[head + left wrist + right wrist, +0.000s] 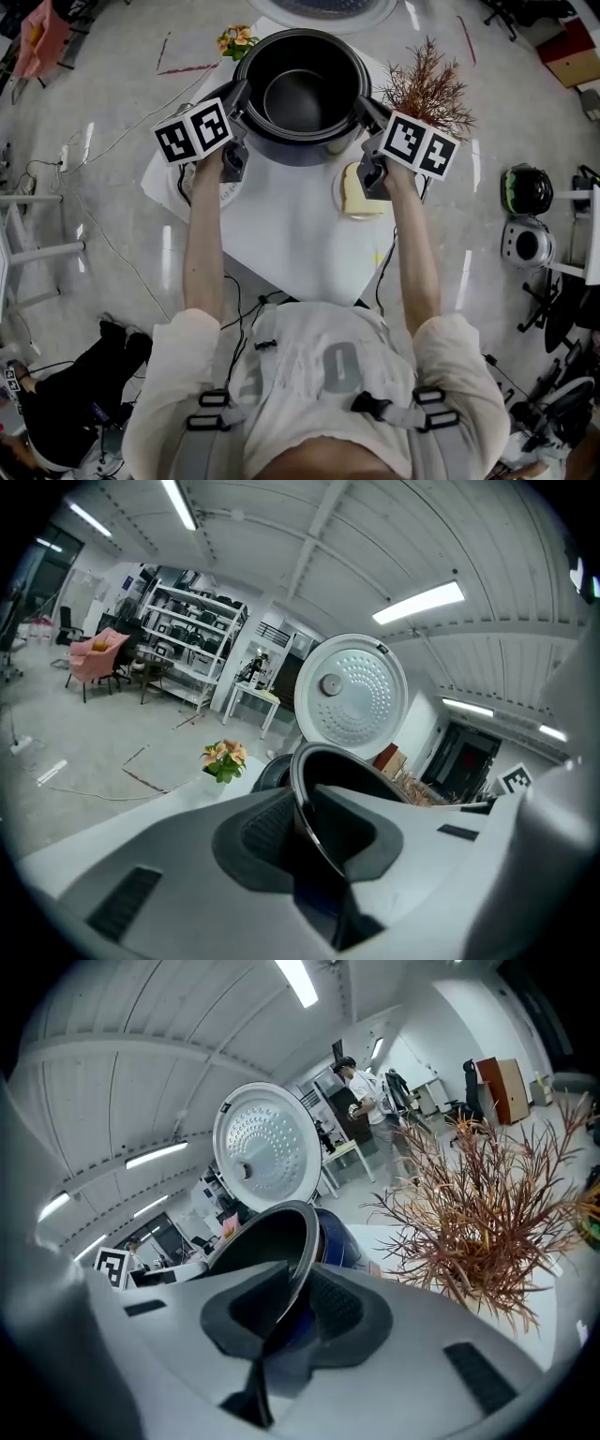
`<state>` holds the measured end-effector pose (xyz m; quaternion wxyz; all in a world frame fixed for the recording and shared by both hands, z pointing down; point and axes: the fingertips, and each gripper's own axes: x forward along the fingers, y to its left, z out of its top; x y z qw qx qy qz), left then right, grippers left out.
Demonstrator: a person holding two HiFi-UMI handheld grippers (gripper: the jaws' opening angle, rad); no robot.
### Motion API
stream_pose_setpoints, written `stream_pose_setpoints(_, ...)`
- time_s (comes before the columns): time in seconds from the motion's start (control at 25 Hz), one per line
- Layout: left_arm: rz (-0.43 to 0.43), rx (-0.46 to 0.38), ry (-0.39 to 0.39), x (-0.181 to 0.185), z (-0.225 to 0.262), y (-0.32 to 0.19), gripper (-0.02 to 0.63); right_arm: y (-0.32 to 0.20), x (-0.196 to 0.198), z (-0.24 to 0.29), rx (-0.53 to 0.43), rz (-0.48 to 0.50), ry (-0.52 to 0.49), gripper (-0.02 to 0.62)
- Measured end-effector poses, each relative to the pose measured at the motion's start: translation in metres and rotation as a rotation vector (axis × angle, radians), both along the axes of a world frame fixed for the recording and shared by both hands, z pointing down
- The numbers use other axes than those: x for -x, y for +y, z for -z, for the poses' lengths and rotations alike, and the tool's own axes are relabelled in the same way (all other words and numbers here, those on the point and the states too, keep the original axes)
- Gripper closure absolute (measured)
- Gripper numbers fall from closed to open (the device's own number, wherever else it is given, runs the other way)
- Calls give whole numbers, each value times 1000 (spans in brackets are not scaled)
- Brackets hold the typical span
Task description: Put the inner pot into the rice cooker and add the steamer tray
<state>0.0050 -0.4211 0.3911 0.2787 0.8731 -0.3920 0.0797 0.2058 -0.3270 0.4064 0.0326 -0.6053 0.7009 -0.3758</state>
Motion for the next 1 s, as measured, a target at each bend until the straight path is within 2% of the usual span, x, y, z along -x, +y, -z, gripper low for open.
stream_pose_setpoints(0.12, 8, -22, -64, -2, -5, -2, 545, -1, -2, 0, 0, -11, 23, 525)
stream_pose_setpoints(0.32, 28, -33, -120, -2, -11, -5, 543, -4, -4, -1, 7, -48, 101, 522)
stream_pose_setpoints(0.48, 27, -48, -123, -4, -13, -6, 543, -5, -6, -2, -3, -67, 132, 522)
stream_pose_setpoints(0.56, 30, -73, -131, -3, -13, -6, 540, -5, -6, -2, -13, -77, 137, 520)
stream_pose_setpoints(0.72, 54, -155, -229, -5, -12, -3, 540, -3, -7, -2, -28, -96, 203, 500)
stream_pose_setpoints(0.8, 68, -166, -246, -5, -12, -3, 540, -2, -8, -2, -33, -102, 219, 494)
stream_pose_setpoints(0.88, 80, -156, -233, -4, -13, -3, 524, -2, -8, -2, -37, -102, 211, 489)
stream_pose_setpoints(1.0, 91, -150, -225, -1, -14, -3, 434, -2, -7, -2, -42, -87, 202, 455)
